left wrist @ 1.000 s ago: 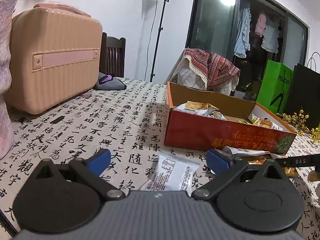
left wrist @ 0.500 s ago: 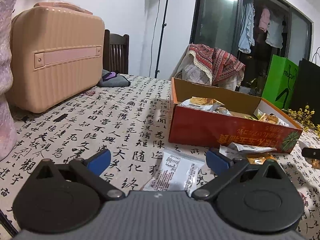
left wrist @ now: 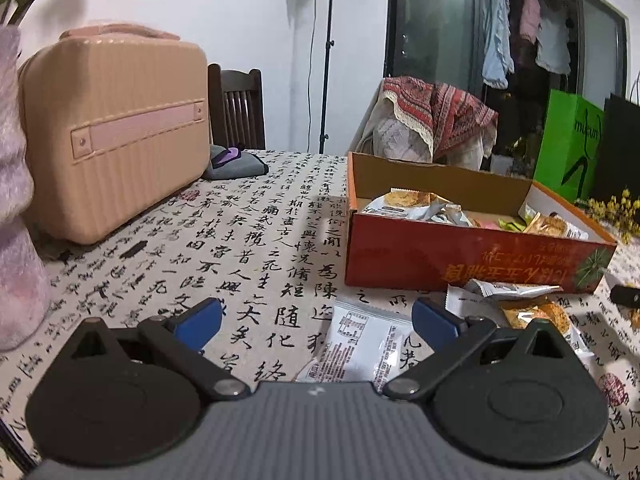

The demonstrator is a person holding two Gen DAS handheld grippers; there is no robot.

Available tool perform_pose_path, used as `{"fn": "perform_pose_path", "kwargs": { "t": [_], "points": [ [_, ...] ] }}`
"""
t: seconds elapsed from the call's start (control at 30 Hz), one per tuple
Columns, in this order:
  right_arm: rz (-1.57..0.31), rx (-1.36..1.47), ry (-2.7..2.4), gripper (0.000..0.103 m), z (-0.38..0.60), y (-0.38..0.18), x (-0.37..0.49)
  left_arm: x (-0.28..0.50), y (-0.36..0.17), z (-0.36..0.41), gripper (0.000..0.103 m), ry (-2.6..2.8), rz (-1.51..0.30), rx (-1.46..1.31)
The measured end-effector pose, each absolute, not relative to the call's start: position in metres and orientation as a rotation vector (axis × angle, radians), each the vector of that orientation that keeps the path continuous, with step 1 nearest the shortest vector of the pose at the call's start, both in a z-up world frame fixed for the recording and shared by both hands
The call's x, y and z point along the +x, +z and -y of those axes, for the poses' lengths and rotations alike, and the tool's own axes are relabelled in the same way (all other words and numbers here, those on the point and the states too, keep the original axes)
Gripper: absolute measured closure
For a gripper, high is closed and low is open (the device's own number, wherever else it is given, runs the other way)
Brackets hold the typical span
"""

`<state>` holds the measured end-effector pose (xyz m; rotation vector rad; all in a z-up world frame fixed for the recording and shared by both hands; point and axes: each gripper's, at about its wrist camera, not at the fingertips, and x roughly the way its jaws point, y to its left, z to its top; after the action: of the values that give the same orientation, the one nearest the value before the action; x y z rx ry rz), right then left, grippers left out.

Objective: Organize snacks
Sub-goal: 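Grasp a white packet with the left gripper while the right holds its packet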

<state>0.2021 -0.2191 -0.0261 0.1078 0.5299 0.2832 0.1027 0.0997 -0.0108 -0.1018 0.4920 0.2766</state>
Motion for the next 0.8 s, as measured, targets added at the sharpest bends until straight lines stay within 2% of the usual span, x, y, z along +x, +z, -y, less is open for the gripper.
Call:
{"fn": "perform_pose_path", "kwargs": {
  "t": [0.23,0.57,0.8],
  "points": [
    [-0.525,0.134,0.286,0.058,0.224,-0.026,0.202,0.122,-0.007,-0.091,0.0,0.266,-0.602,-0.04],
    [-0.531,0.149,0.288,0.058,0.225,-0.026,0.203,0.156,-0.033,-0.079,0.0,0.261,-0.739,0.023],
    [-0.535,0.149,0.288,0.058,0.223,-0.027,0.203,0.158,-0.039,-0.092,0.0,0.244,-0.739,-0.074]
  ]
}}
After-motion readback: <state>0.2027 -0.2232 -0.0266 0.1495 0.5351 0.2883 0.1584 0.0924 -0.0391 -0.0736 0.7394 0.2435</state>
